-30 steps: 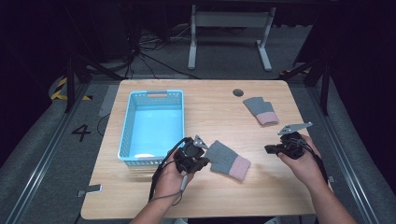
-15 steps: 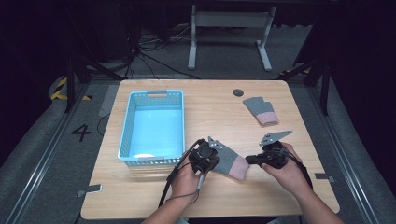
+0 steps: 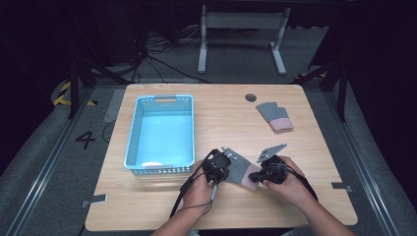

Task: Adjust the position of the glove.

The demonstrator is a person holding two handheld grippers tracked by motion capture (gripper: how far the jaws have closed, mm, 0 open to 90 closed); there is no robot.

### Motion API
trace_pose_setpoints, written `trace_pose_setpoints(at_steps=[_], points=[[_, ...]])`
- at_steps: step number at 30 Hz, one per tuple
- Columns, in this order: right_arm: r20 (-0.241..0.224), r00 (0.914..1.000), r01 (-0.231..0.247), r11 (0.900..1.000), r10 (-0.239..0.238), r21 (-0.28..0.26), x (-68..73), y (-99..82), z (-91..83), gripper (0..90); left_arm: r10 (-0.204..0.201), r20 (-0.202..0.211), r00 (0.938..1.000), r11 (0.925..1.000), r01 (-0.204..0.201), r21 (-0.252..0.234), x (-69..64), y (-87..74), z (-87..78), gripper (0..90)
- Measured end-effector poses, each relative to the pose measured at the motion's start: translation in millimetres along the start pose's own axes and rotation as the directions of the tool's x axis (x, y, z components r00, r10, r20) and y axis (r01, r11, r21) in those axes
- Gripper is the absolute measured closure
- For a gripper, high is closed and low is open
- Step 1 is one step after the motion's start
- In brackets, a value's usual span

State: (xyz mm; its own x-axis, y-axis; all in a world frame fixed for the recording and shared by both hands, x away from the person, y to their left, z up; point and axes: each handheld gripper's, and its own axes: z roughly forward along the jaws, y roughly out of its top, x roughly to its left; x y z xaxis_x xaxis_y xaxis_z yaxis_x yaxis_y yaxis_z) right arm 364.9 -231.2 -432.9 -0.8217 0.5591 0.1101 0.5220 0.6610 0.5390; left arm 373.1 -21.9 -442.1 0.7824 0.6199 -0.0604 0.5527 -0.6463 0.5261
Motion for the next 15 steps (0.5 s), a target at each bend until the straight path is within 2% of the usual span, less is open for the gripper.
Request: trace_pose_setpoints(at_steps=[2, 4, 6, 8, 9, 10, 13, 15], points=[[-0.008, 1.0000, -0.002, 1.0000, 0.002, 0.001, -2.5, -0.3, -0.6, 89.1, -0.013, 0.033, 0.9994, 0.9999, 0.013, -0.007, 1.0, 0.1, 0.7, 89.9], [-0.011, 0.9999, -0.008, 1.0000, 0.008, 0.005, -4.8, -0.5, -1.5, 89.5, -0.007, 0.030, 0.9995, 0.9999, 0.008, -0.008, -0.6, 0.0, 1.4, 90.0], [-0.014, 0.9997, -0.018, 0.9998, 0.018, 0.012, -7.3, -1.6, -2.3, 89.7, -0.008, 0.074, 0.9972, 1.0000, 0.008, -0.003, -3.7, 0.4, 2.2, 90.0], [-0.021, 0.9993, -0.030, 0.9993, 0.030, 0.020, -11.2, -3.3, -4.4, 89.8, -0.003, 0.087, 0.9962, 1.0000, 0.003, 0.000, -5.6, 0.3, 2.3, 90.0], [-0.022, 0.9992, -0.032, 0.9992, 0.032, 0.023, -12.9, -3.9, -5.3, 89.8, -0.004, 0.116, 0.9932, 1.0000, 0.004, 0.003, -8.8, -0.3, 2.5, 90.0], [-0.019, 0.9990, -0.041, 0.9989, 0.041, 0.025, -14.5, -4.8, -6.4, 89.9, -0.004, 0.128, 0.9918, 1.0000, 0.003, 0.007, -11.1, -0.9, 2.5, 90.0], [-0.008, 0.9988, -0.048, 0.9982, 0.049, 0.034, -19.1, -7.2, -9.7, 89.9, 0.016, 0.141, 0.9899, 0.9998, -0.017, 0.010, -18.5, -1.7, 2.6, 90.0], [-0.006, 0.9983, -0.058, 0.9978, 0.058, 0.034, -21.3, -8.3, -10.8, 89.9, 0.020, 0.166, 0.9859, 0.9995, -0.024, 0.023, -23.7, -1.6, 2.5, 90.0]])
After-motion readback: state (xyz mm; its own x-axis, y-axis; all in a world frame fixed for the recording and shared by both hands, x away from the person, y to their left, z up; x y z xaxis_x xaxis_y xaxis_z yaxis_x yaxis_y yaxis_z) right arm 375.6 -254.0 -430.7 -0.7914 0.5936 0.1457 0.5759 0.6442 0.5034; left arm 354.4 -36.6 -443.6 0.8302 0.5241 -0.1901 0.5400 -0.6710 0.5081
